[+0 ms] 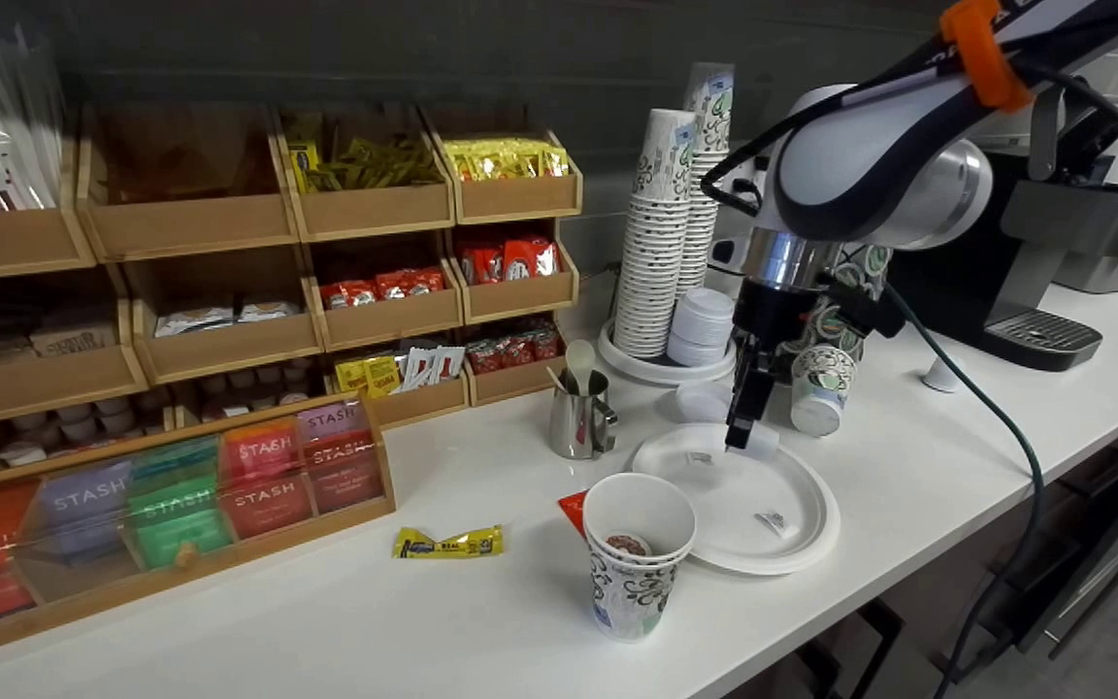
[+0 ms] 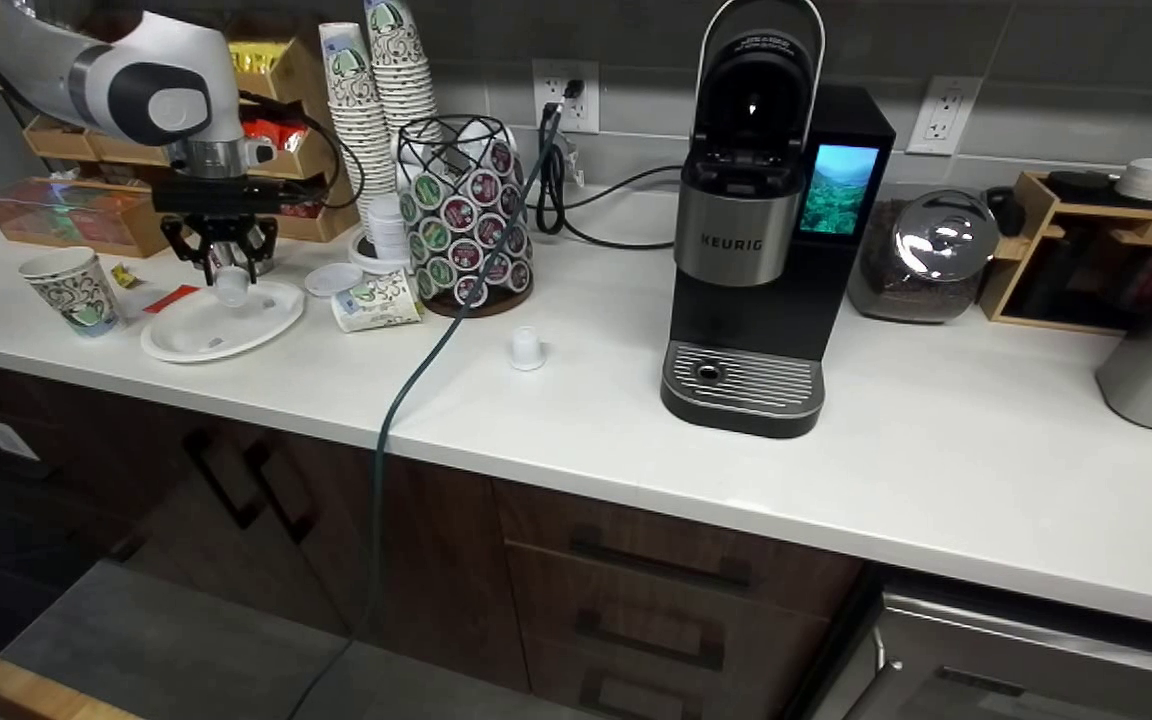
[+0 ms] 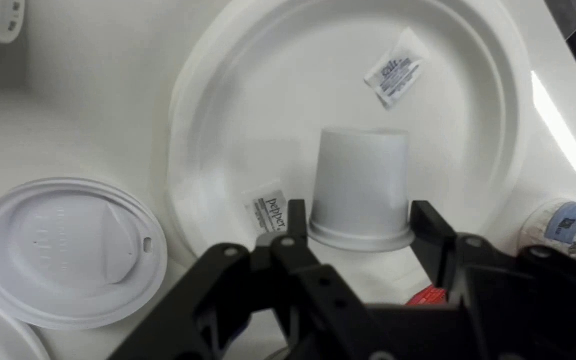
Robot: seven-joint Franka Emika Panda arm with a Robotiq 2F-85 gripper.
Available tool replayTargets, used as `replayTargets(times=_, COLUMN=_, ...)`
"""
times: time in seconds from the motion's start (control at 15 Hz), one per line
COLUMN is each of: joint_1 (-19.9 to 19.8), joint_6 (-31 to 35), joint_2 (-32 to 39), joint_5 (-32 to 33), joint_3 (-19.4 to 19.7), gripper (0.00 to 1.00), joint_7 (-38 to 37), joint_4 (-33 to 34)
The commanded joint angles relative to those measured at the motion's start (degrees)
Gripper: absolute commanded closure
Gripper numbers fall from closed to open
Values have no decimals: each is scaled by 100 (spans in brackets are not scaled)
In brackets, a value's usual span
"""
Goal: Pick up the small horizontally laying white cup and put it on the white plate
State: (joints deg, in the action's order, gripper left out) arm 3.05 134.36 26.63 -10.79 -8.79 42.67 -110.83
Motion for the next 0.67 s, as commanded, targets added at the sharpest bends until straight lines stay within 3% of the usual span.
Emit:
replayTargets(times=0.0, joint_1=182, joint_6=-585, joint_2=706, joint_5=630, joint_3=25, gripper=71, joint_7=-655, joint_4=950)
replayTargets(times=0.4, joint_1=91, joint_6=-737, joint_2=1348, joint_5=574, joint_3=-370, gripper=71, joint_7=-401, joint_4=1837)
replayTargets(times=0.47, joint_1=52, joint_6=-740, joint_2=1384, joint_5=529, joint_3=-421, gripper=24, joint_7=-366, joint_4=1891)
replayTargets(times=0.6, joint_1=-39, joint_6=-717, joint_2=1406, joint_5=431, joint_3=-525, gripper=13, joint_7=-268, joint_4=1922)
